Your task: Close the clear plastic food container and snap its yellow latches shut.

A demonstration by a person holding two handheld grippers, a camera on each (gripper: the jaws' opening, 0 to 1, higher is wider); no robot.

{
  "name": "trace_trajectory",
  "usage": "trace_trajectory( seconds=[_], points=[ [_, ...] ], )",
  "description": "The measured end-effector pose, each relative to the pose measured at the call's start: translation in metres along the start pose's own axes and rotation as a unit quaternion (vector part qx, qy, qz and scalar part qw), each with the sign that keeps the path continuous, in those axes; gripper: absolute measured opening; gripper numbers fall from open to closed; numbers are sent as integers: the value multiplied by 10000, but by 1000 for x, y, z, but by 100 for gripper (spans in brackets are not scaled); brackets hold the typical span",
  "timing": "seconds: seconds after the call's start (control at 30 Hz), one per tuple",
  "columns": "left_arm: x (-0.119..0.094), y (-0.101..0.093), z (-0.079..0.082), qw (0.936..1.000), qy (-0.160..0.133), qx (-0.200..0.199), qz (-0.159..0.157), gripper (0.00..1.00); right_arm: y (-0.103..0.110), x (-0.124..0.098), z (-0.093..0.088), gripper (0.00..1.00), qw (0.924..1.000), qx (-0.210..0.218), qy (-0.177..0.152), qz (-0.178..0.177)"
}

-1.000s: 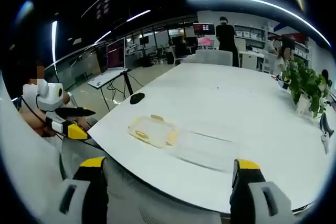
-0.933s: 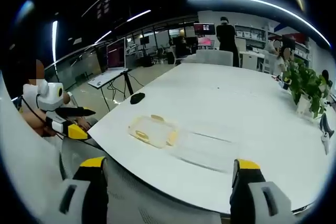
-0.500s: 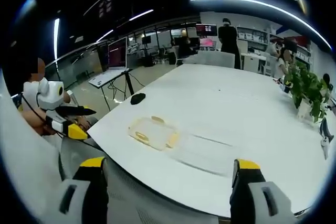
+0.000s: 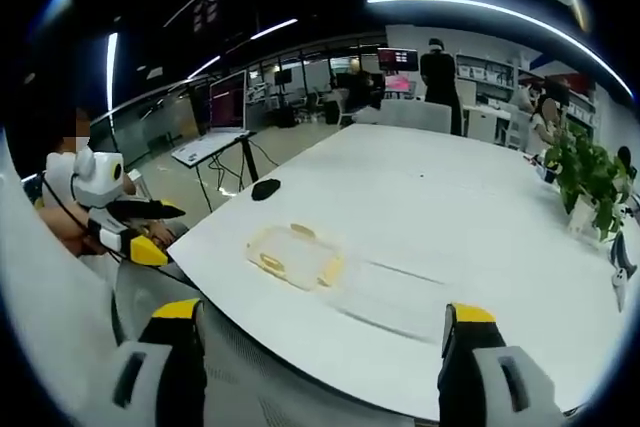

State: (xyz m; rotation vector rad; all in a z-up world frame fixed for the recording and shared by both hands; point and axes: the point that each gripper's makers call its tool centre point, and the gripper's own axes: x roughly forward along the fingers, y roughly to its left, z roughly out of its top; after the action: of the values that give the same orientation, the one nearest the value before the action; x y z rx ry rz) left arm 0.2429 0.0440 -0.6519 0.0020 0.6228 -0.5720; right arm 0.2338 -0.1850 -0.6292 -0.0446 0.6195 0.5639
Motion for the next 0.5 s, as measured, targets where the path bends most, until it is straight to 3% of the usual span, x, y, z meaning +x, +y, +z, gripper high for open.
trace_trajectory(
  seconds=[0.5],
  points=[
    [3, 1, 2, 9995, 44, 284, -106, 96, -2, 6, 10, 99, 9998, -216, -26, 30]
  ],
)
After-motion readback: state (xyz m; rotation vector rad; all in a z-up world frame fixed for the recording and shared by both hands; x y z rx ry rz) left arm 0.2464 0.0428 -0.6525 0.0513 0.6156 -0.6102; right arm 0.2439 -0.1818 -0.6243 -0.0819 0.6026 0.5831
